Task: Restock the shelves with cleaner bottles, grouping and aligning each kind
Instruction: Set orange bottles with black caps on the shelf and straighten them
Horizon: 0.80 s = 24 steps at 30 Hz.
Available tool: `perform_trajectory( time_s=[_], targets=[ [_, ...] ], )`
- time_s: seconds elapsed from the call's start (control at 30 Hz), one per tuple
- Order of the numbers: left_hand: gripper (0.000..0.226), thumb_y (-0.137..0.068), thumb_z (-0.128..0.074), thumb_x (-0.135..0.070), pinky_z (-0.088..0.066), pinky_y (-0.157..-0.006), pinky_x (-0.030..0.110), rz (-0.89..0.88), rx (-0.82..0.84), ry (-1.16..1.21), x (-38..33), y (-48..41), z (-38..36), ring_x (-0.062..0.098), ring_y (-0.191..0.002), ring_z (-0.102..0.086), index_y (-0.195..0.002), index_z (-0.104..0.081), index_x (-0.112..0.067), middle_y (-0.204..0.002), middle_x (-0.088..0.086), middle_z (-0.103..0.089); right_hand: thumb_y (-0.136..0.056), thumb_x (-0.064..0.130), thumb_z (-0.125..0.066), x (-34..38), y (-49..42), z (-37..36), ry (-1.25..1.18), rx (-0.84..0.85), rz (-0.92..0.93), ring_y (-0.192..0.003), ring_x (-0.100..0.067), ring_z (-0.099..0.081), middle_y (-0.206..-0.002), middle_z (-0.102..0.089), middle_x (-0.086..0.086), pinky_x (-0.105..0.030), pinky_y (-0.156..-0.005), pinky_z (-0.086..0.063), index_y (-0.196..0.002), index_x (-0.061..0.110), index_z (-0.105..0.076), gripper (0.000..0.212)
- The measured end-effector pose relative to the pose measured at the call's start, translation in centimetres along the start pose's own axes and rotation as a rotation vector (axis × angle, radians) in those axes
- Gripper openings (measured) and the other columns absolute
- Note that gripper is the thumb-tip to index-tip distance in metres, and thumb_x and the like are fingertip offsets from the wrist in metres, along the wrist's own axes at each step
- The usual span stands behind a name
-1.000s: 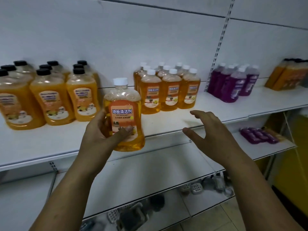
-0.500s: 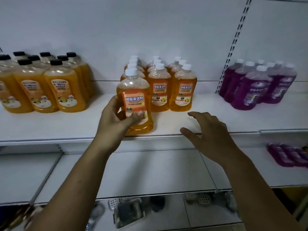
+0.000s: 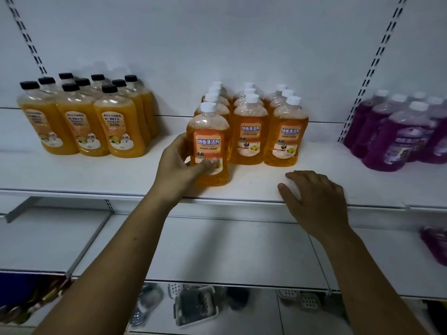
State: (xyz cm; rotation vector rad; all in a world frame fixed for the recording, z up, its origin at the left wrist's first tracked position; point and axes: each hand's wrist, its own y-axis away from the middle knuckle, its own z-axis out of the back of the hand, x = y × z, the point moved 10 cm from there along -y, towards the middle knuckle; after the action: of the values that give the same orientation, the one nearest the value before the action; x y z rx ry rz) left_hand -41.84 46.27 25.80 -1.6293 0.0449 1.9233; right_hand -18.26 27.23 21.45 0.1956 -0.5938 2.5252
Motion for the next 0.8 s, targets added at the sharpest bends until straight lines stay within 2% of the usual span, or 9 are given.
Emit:
perform_trajectory(
  time_s=[0.07, 0.17, 0.23, 0.37, 0.53, 0.67, 0.8],
  targets=[
    [0.074, -0.079, -0.087, -0.035, -0.055, -0.101, 0.028, -0.008, 0.005, -0.030, 0.2, -0.4, 0.1, 0.009, -0.121, -0.065, -0.145, -0.054, -0.023, -0.134, -0.010, -0.067, -0.090, 0.075, -0.021, 0.0, -0.1, 0.0, -0.001, -0.006, -0.004, -0.128, -0.027, -0.062, -0.143, -0.065, -0.001, -0.052, -0.110, -0.045, -0.136, 0.025, -0.065, 0.081],
    [0.078, -0.076, -0.086, -0.041, -0.056, -0.105, 0.036, -0.013, 0.017, -0.036, 0.3, -0.8, -0.1, 0.011, -0.122, -0.066, -0.145, -0.054, -0.022, -0.135, -0.008, -0.068, -0.090, 0.075, -0.022, -0.1, -0.1, 0.1, -0.004, -0.015, -0.008, -0.127, -0.026, -0.062, -0.142, -0.065, -0.001, -0.051, -0.110, -0.046, -0.136, 0.025, -0.065, 0.079],
    [0.078, -0.076, -0.084, -0.044, -0.056, -0.103, 0.032, -0.023, 0.020, -0.034, 0.0, -1.1, -0.3, 0.009, -0.121, -0.066, -0.145, -0.054, -0.024, -0.135, -0.010, -0.067, -0.090, 0.074, -0.023, -0.2, -0.1, 0.0, -0.011, -0.020, -0.009, -0.126, -0.026, -0.062, -0.141, -0.065, 0.000, -0.050, -0.109, -0.045, -0.135, 0.026, -0.065, 0.078],
    [0.074, -0.084, -0.085, -0.037, -0.050, -0.093, 0.017, -0.047, -0.015, -0.087, -0.1, -2.0, -0.7, 0.007, -0.122, -0.060, -0.149, -0.050, -0.027, -0.140, -0.011, -0.062, -0.090, 0.074, -0.024, -0.4, -0.2, 0.0, -0.015, -0.017, -0.022, -0.126, -0.025, -0.061, -0.141, -0.065, 0.001, -0.050, -0.110, -0.045, -0.135, 0.027, -0.065, 0.077],
    [0.076, -0.084, -0.084, -0.045, -0.053, -0.109, 0.042, -0.027, -0.066, -0.139, 1.4, -2.2, -0.9, 0.015, -0.132, -0.057, -0.151, -0.049, -0.031, -0.148, -0.004, -0.055, -0.089, 0.074, -0.024, -0.5, -0.1, 0.0, -0.021, -0.017, -0.034, -0.126, -0.025, -0.061, -0.141, -0.065, 0.001, -0.050, -0.111, -0.045, -0.135, 0.026, -0.065, 0.078],
    [0.069, -0.091, -0.077, -0.041, -0.051, -0.111, 0.043, -0.048, -0.024, -0.112, 0.8, -2.0, -1.5, 0.014, -0.130, -0.061, -0.152, -0.047, -0.029, -0.145, -0.008, -0.061, -0.091, 0.069, -0.031, -0.5, -0.3, -0.2, -0.014, -0.012, -0.037, -0.127, -0.023, -0.060, -0.142, -0.064, 0.002, -0.048, -0.111, -0.043, -0.136, 0.028, -0.064, 0.069],
    [0.069, -0.094, -0.074, -0.042, -0.050, -0.113, 0.050, -0.031, 0.020, -0.119, 0.9, -2.2, -1.8, 0.017, -0.133, -0.060, -0.154, -0.043, -0.031, -0.148, -0.009, -0.059, -0.091, 0.068, -0.032, -0.5, -0.3, -0.2, -0.009, -0.023, -0.037, -0.126, -0.024, -0.060, -0.141, -0.064, 0.002, -0.047, -0.110, -0.042, -0.135, 0.027, -0.064, 0.068]
  ],
)
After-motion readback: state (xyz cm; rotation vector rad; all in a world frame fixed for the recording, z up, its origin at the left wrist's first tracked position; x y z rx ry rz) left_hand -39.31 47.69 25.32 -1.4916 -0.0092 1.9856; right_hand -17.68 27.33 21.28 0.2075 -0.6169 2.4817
